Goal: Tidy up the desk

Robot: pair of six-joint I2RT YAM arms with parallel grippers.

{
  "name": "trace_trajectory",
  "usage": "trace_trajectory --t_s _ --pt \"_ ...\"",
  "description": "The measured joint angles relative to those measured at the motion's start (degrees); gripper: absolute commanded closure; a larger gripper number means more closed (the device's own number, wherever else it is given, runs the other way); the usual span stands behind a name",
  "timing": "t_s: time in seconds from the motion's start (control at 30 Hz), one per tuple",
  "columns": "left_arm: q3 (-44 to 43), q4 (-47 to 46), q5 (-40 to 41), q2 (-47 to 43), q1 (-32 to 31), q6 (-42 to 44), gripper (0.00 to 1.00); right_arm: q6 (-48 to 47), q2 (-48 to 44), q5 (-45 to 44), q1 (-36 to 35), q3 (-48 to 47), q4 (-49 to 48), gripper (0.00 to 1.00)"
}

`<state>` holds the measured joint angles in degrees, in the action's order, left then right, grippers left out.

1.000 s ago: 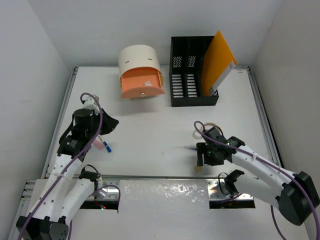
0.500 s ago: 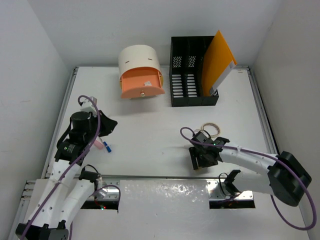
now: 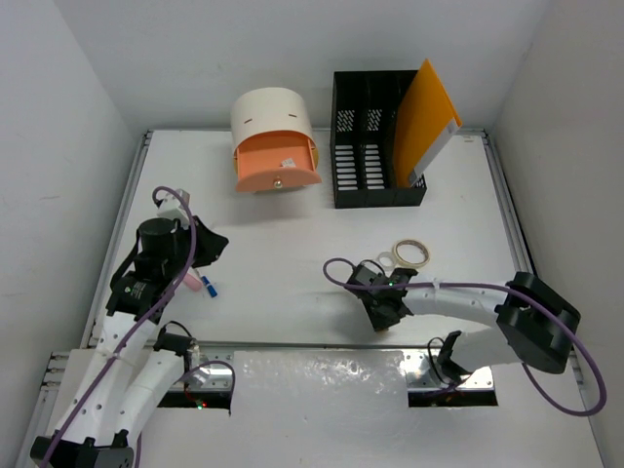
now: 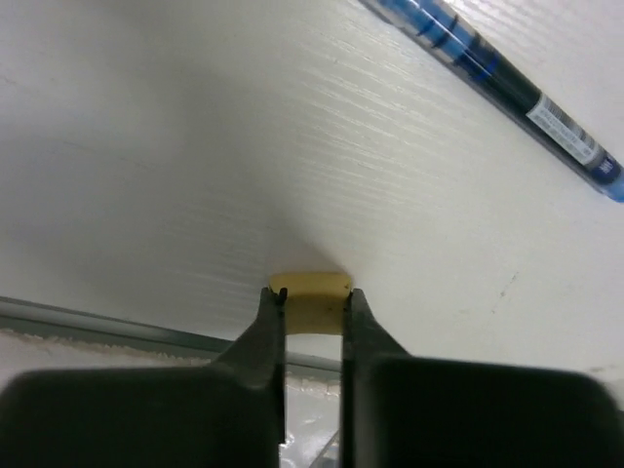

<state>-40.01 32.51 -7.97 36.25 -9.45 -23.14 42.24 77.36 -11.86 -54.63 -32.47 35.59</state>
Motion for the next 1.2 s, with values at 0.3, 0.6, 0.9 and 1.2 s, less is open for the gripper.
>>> trace_trajectory --t_s 0.3,0.6,0.9,1.2 --pt "0.0 0.35 1.38 -0.39 0.0 0.17 0.92 -0.33 -5.92 -8.61 -1.09 -17.44 12.41 0.99" --pt "0.02 0.26 4.17 -1.03 0.0 -0.17 0.92 -14.75 3.13 -16.5 -1.05 -50.62 6.99 0.98" --pt "0.35 0.31 6.45 -1.88 0.0 -1.2 0.92 -28.55 23.96 -15.61 0.04 -67.21 -4.44 1.0" --pt "0.37 0.59 7.15 -2.73 0.0 -1.77 0.92 -30.12 30.93 -10.84 7.69 -73.68 -13.62 1.0"
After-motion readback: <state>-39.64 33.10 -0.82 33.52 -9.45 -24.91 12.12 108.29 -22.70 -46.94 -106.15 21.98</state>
